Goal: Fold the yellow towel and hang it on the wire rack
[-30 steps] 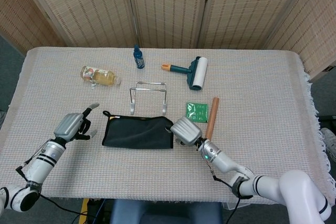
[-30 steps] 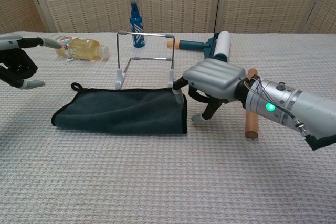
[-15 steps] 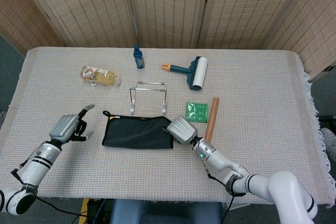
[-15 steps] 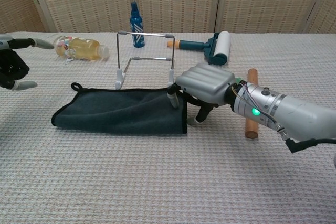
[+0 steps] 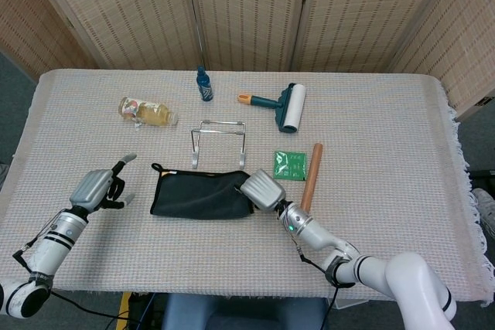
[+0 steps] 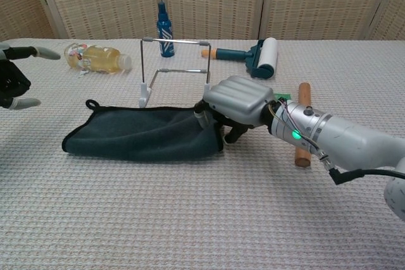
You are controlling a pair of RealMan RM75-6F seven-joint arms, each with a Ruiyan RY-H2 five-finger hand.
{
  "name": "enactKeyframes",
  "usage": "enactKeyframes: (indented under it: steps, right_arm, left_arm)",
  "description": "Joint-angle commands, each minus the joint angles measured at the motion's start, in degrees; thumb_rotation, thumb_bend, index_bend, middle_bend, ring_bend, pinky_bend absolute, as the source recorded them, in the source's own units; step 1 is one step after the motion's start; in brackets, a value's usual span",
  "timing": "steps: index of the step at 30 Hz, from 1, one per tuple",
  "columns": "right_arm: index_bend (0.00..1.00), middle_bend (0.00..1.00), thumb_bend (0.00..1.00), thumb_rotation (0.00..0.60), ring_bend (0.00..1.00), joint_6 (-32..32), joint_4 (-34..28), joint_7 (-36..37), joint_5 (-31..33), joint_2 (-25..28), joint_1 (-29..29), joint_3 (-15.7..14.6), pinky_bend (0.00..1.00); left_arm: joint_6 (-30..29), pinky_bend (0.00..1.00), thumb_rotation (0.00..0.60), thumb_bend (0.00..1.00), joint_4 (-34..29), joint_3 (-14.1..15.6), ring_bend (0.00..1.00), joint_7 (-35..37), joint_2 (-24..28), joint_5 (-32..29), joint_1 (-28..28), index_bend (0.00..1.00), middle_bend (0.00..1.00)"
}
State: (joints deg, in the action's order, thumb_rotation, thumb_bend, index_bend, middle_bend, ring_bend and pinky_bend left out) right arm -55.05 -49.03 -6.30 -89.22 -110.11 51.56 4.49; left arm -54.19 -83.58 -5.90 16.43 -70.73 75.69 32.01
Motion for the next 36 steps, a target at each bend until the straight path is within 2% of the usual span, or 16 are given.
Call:
enactKeyframes:
  steps: [1, 8, 16, 26, 31, 36]
  right_arm:
    - [0.50, 0.89, 0.44, 0.600, 0.98, -0.43, -0.23, 0.25, -0.24, 0.26, -0.07, -0.06, 1.00]
    - [0.64, 0.90, 0.54, 0.600, 0.98, -4.80, -3.52, 1.66, -0.62, 2.40, -0.69, 1.57, 1.00]
    - [0.67, 0.90, 0.56, 0.600, 0.99, -10.40, -15.56, -0.46, 0.87, 10.07, -0.90, 7.62, 1.00]
    - [0.68, 0.91, 0.57, 0.600, 0.99, -11.92, -32.22, -12.20, 5.95, 19.62, -0.03, 15.94, 1.00]
    - [0.68, 0.91, 0.57, 0.600, 0.99, -11.44, -35.78, -18.26, 10.34, 21.26, 0.64, 18.70, 1.00]
    - [0.68, 0.91, 0.57, 0.600, 0.99, -9.94, -35.02, -22.52, 14.33, 20.49, 2.65, 20.32, 1.00]
  left_arm:
    - [0.00, 0.89, 0.600, 0.37, 0.02, 0.02, 0.76, 0.06, 0.07, 0.08, -0.05, 0.03, 0.85]
    - [-1.48, 0.89, 0.600, 0.37, 0.10, -0.07, 0.76, -0.57, 0.56, 0.51, -0.77, 0.03, 0.85]
    - [-5.86, 0.89, 0.600, 0.37, -0.56, 0.38, 0.75, -4.00, 1.08, 1.71, -2.81, 0.04, 0.84]
    - [-7.14, 0.88, 0.600, 0.37, -1.27, 1.16, 0.74, -6.38, 1.38, 2.33, -4.02, 0.04, 0.83]
    - [-7.34, 0.88, 0.600, 0.37, -1.63, 1.37, 0.74, -6.46, 1.46, 2.70, -4.34, 0.04, 0.83]
    - [-7.44, 0.88, 0.600, 0.37, -1.77, 1.60, 0.73, -6.29, 1.72, 2.95, -4.69, 0.04, 0.83]
